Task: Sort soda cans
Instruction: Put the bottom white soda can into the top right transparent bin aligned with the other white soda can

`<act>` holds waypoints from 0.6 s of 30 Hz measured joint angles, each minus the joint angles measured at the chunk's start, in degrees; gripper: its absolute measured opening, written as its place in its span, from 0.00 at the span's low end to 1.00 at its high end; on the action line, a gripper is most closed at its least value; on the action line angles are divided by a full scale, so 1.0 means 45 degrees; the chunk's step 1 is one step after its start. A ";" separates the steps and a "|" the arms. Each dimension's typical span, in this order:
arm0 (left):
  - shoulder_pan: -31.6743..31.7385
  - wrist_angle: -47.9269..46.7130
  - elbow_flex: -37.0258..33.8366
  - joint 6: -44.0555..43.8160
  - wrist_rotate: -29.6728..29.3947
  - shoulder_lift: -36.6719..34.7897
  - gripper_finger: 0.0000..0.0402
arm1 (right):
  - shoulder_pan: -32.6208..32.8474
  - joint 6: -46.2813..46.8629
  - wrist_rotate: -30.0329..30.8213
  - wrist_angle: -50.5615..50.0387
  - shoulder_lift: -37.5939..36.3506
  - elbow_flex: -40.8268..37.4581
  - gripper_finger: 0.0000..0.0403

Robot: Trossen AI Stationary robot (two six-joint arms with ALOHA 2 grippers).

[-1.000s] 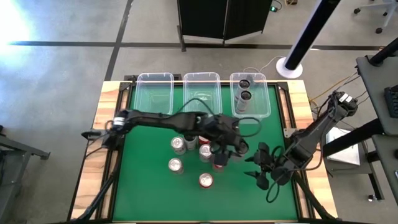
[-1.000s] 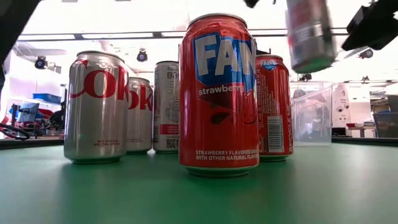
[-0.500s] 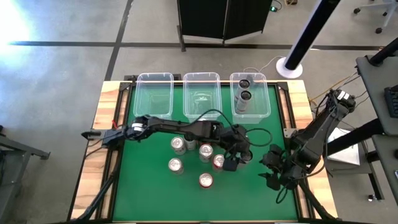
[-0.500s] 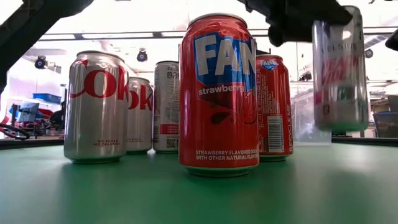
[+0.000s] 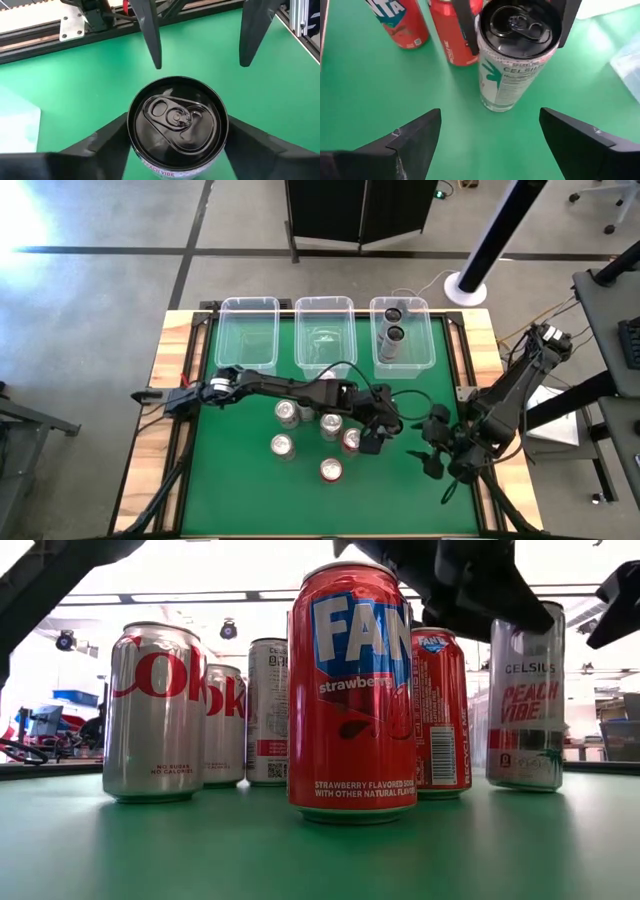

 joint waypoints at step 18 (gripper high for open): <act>-0.0479 -0.5668 0.2946 -0.0200 -0.0040 -0.0098 0.89 | -0.2056 -0.2709 0.0872 0.1431 -0.0088 0.0005 0.87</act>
